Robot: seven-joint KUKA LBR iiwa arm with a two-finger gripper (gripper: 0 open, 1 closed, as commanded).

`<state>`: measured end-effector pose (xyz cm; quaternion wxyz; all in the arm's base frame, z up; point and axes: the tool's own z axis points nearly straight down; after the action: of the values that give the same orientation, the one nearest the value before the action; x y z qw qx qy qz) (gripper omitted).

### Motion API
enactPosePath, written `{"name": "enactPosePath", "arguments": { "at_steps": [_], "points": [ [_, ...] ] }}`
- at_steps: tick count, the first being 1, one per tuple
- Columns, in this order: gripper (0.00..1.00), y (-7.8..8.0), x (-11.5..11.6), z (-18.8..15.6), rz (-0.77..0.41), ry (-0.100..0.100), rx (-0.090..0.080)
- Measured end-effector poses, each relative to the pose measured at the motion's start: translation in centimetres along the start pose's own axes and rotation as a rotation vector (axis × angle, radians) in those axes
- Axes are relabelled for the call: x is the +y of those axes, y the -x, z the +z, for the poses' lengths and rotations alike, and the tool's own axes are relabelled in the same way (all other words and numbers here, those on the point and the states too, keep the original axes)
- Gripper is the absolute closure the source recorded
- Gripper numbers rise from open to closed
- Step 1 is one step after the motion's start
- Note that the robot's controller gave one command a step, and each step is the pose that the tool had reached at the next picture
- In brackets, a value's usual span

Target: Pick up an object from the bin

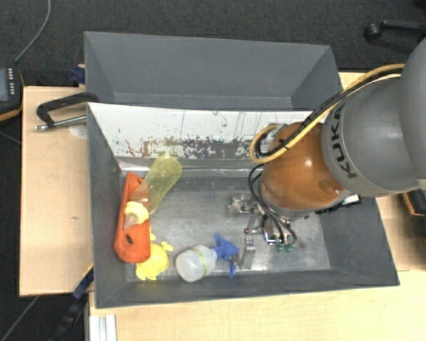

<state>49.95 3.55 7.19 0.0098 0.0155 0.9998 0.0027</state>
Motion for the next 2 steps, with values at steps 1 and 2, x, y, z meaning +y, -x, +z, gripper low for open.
{"name": "enactPosePath", "arguments": {
  "at_steps": [1,2],
  "points": [
    [0.0,-0.4,1.2,0.0,-0.278,0.001,0.001],
    [0.0,-0.3,2.6,0.1,-0.192,0.001,-0.001]
  ]
}}
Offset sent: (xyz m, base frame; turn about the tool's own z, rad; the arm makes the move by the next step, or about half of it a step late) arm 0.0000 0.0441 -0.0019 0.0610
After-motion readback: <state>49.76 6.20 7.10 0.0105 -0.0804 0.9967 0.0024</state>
